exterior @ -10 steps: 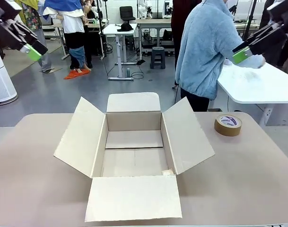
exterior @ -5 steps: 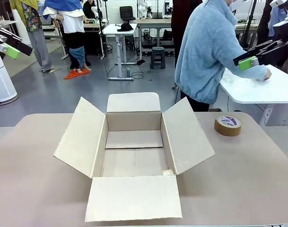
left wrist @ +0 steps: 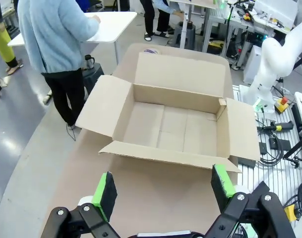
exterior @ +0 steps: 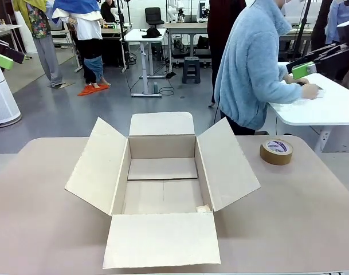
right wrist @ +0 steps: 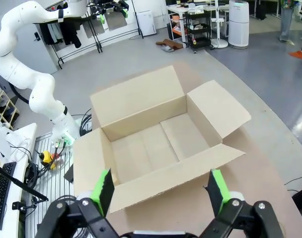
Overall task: Wrap the clocks to prevent damage.
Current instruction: Open the side flaps of the Package Box.
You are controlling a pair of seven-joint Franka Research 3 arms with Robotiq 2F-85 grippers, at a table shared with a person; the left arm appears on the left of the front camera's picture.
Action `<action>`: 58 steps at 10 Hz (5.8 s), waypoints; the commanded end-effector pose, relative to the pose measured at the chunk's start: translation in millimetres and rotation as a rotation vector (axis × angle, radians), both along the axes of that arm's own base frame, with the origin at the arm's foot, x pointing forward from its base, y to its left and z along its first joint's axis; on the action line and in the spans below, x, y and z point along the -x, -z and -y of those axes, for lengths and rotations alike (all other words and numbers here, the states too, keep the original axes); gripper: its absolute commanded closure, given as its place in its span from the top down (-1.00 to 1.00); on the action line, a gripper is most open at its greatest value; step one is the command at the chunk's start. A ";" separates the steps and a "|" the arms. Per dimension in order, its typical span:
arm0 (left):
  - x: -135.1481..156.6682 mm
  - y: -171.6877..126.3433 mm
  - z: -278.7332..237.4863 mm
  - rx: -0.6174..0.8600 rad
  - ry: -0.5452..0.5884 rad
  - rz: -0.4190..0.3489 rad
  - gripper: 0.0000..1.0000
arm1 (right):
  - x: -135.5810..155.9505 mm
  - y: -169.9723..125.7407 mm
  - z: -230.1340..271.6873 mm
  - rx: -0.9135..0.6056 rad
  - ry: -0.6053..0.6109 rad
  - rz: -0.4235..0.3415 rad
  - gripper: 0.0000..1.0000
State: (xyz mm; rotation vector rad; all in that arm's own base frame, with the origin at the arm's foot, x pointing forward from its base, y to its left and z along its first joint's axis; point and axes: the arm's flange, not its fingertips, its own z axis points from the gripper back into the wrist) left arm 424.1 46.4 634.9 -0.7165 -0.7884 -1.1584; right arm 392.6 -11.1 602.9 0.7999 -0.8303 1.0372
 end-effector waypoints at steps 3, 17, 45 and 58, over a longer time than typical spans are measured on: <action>-3.3 -4.1 4.0 -0.005 0.035 -0.009 1.00 | -1.3 1.8 0.1 0.008 -0.002 0.001 1.00; 3.9 -2.2 4.2 0.030 0.046 0.010 -1.00 | 9.1 -2.2 -5.2 0.055 -0.032 0.014 -1.00; 55.9 141.2 306.7 -0.913 -0.892 -0.322 -0.99 | 29.4 138.4 -250.7 0.717 1.149 -0.540 -0.97; 16.6 242.8 228.1 -0.728 -1.191 -0.636 -0.99 | -10.8 237.4 -196.2 0.660 1.167 -0.699 -0.97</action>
